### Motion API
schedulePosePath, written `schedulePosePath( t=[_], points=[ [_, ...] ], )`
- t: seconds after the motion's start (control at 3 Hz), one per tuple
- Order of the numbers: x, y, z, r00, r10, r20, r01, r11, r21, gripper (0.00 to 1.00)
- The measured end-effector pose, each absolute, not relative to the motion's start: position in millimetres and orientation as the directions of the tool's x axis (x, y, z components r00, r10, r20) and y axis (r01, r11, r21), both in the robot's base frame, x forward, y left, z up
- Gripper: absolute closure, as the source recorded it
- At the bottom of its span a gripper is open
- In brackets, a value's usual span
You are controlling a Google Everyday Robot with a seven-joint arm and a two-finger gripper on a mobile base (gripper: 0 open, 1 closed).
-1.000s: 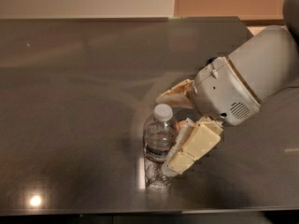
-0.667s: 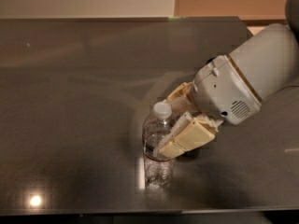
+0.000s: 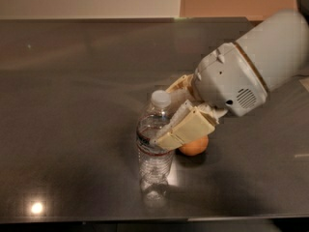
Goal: Move water bottle near pepsi can
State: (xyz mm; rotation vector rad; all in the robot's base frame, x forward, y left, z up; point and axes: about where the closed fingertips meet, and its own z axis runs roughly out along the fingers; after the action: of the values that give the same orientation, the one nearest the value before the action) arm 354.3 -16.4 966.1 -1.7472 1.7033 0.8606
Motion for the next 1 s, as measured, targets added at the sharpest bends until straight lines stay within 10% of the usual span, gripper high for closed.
schedulePosePath(
  t=[1.0],
  points=[
    [445, -23, 1000, -0.039, -0.675, -0.736, -0.997, 0.073, -0.014, 1.0]
  ],
)
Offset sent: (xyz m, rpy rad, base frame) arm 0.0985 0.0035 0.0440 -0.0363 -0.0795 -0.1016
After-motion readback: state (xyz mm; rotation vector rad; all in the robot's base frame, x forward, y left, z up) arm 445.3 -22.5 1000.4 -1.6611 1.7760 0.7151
